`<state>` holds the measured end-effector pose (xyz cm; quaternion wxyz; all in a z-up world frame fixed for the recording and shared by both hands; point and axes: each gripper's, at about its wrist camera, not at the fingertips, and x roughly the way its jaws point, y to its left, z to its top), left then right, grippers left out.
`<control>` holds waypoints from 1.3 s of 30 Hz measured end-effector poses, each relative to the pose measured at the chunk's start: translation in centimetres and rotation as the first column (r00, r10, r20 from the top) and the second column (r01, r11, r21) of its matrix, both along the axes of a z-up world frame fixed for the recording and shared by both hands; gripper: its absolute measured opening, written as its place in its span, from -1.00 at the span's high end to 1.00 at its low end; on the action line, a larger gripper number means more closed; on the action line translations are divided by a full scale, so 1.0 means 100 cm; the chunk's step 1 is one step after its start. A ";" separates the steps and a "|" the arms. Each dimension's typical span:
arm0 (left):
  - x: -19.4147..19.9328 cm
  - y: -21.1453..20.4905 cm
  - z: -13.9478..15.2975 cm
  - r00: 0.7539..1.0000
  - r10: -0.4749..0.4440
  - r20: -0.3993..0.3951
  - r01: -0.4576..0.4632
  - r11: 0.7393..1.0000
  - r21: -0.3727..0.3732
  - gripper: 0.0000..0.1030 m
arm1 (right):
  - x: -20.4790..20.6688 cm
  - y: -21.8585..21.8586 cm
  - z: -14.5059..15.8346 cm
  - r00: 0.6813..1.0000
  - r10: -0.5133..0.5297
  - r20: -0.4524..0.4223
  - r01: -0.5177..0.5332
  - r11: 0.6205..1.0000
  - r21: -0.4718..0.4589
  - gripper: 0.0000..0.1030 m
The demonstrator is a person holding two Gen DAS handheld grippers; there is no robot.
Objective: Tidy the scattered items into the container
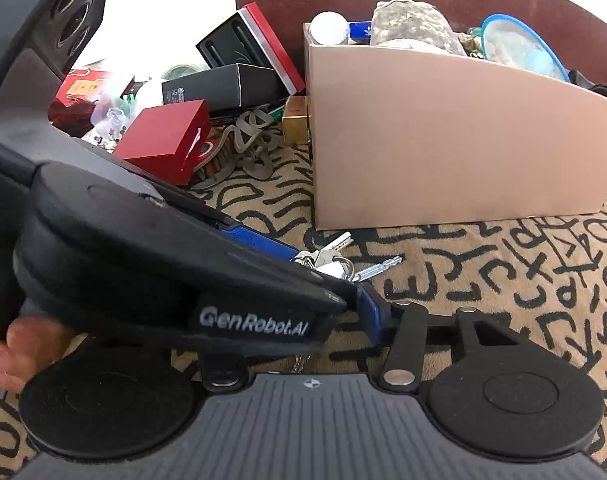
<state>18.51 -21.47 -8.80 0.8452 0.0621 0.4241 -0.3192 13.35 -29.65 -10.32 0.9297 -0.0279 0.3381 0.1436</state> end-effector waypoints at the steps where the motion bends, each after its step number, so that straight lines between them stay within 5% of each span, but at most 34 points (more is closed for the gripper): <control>1: -0.001 0.001 0.000 1.000 -0.003 -0.002 0.003 1.000 -0.005 -0.01 | -0.001 0.002 0.000 1.000 -0.003 0.007 0.003 1.000 -0.015 0.00; 4: -0.007 0.004 -0.002 1.000 0.003 0.004 -0.003 1.000 -0.008 -0.01 | -0.006 0.001 0.001 1.000 -0.021 0.016 0.021 1.000 -0.017 0.24; 8: -0.015 0.005 0.004 1.000 0.008 -0.007 -0.008 1.000 -0.003 0.41 | -0.013 0.003 0.003 1.000 -0.024 0.016 0.025 0.999 -0.030 0.31; 24: -0.077 0.004 0.079 0.985 0.032 0.172 -0.023 0.998 -0.053 0.45 | -0.073 0.005 0.068 0.983 0.010 0.184 0.004 0.997 -0.072 0.32; 39: -0.071 -0.011 0.192 0.922 0.051 0.383 -0.017 0.996 -0.090 0.45 | -0.062 -0.007 0.165 0.917 0.030 0.398 0.012 0.995 -0.103 0.32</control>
